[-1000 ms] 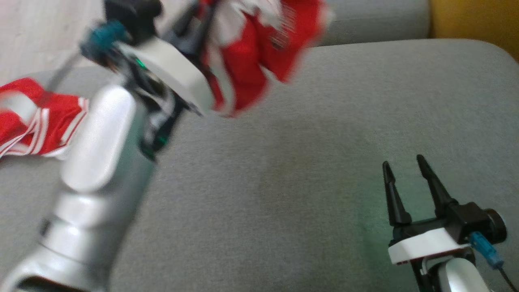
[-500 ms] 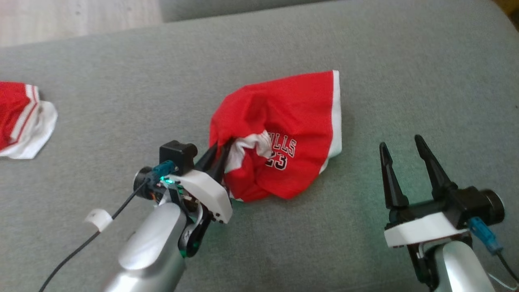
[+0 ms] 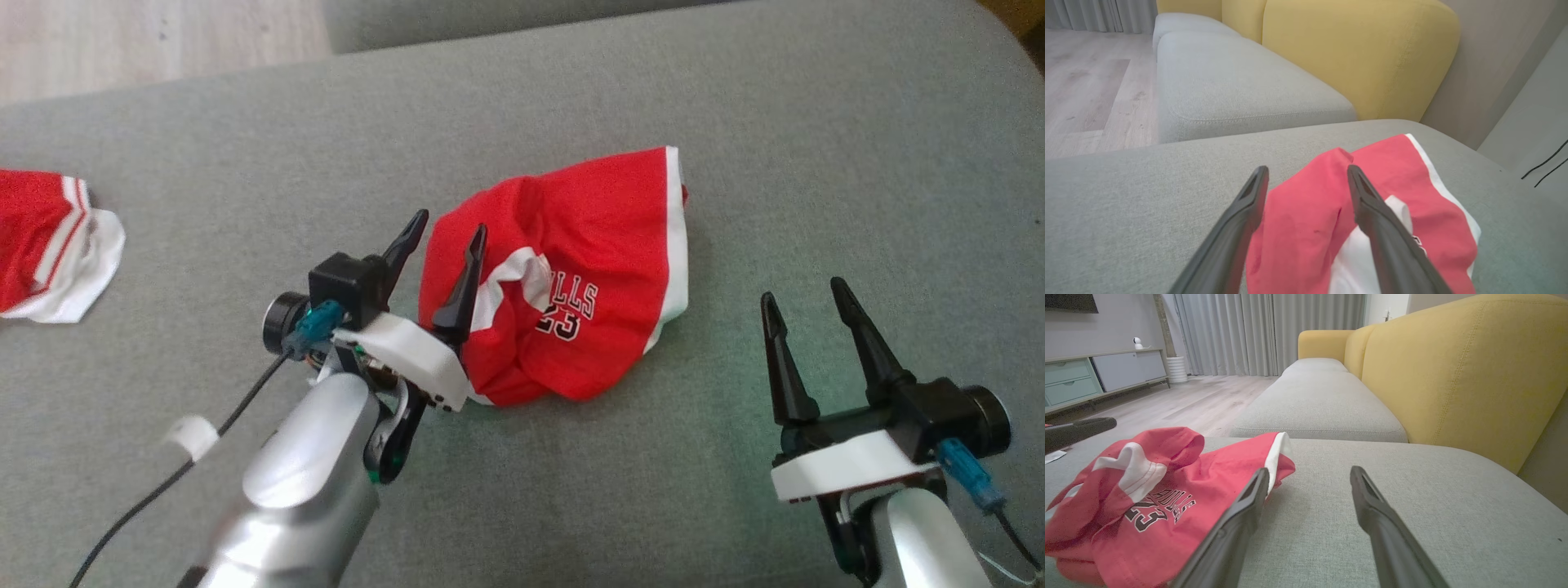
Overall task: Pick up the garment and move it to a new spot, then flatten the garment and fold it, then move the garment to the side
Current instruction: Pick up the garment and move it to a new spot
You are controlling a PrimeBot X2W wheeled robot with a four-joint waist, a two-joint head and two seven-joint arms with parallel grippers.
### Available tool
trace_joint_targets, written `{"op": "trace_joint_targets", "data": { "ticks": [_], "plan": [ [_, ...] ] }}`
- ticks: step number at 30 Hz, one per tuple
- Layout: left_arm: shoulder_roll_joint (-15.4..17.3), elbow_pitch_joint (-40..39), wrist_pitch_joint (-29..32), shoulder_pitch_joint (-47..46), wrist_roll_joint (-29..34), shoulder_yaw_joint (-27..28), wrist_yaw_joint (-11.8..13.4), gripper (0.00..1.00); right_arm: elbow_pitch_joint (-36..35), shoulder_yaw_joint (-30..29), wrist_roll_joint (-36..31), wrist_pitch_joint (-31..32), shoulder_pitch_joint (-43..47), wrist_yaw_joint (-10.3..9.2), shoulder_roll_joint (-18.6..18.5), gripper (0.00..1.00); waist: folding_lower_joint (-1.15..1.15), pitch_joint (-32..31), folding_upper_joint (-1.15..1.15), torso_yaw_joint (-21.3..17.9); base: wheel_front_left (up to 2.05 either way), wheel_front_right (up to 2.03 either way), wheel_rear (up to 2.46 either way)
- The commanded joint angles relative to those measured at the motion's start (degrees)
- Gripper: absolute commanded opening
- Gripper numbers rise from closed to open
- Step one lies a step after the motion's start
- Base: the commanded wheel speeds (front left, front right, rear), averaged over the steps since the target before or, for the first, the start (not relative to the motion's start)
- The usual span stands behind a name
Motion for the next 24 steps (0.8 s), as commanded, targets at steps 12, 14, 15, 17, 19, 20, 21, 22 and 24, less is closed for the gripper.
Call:
{"op": "trace_joint_targets", "data": {
  "ticks": [12, 14, 15, 17, 19, 20, 21, 22, 24],
  "plan": [
    [5.46, -8.18, -4.56, 12.26, -2.39, 4.99, 5.07, 1.00, -1.55, 1.80, -0.41, 1.81, 1.71, -0.04, -0.21, 1.00, 0.00, -9.32, 0.00, 4.19, 0.00, 0.00, 0.00],
    [6.34, -9.89, -5.04, 15.43, -2.93, 5.97, 6.60, 1.00, -1.63, 2.19, -0.34, 2.06, 2.78, -0.04, -0.21, 1.00, 0.00, -10.49, 0.00, 4.79, 0.00, 0.00, 0.00],
    [6.75, -10.84, -5.31, 16.96, -3.07, 6.42, 7.41, 1.00, -1.64, 2.45, -0.09, 2.18, 3.35, -0.04, -0.21, 1.00, 0.00, -10.93, 0.00, 5.11, 0.00, 0.00, 0.00],
    [7.73, -13.84, -5.94, 21.21, -3.28, 7.27, 9.42, 1.00, -1.81, 2.68, 0.39, 2.29, 4.75, -0.04, -0.21, 1.00, 0.00, -11.54, 0.00, 6.05, 0.00, 0.00, 0.00],
    [8.33, -15.74, -6.35, 23.77, -3.06, 7.59, 10.68, 1.00, -1.72, 2.71, 0.71, 2.19, 5.45, -0.04, -0.21, 1.00, 0.00, -11.79, 0.00, 6.54, 0.00, 0.00, 0.00],
    [8.56, -16.64, -6.53, 25.03, -3.00, 7.76, 11.28, 1.00, -1.60, 2.70, 0.91, 2.11, 5.77, -0.04, -0.21, 1.00, 0.00, -11.89, 0.00, 6.77, 0.00, 0.00, 0.00],
    [8.71, -17.50, -6.71, 26.27, -3.09, 8.00, 11.82, 1.00, -1.46, 2.64, 1.13, 2.01, 6.06, -0.04, -0.21, 1.00, 0.00, -11.96, 0.00, 7.02, 0.00, 0.00, 0.00],
    [8.84, -18.32, -6.89, 27.44, -3.24, 8.31, 12.29, 1.00, -1.28, 2.59, 1.36, 1.89, 6.31, -0.04, -0.21, 1.00, 0.00, -12.03, 0.00, 7.24, 0.00, 0.00, 0.00],
    [8.97, -19.84, -7.26, 29.50, -3.59, 9.07, 13.24, 1.00, -0.86, 2.54, 1.76, 1.64, 6.69, -0.04, -0.21, 1.00, 0.00, -12.13, 0.00, 7.57, 0.00, 0.00, 0.00]
  ]
}}
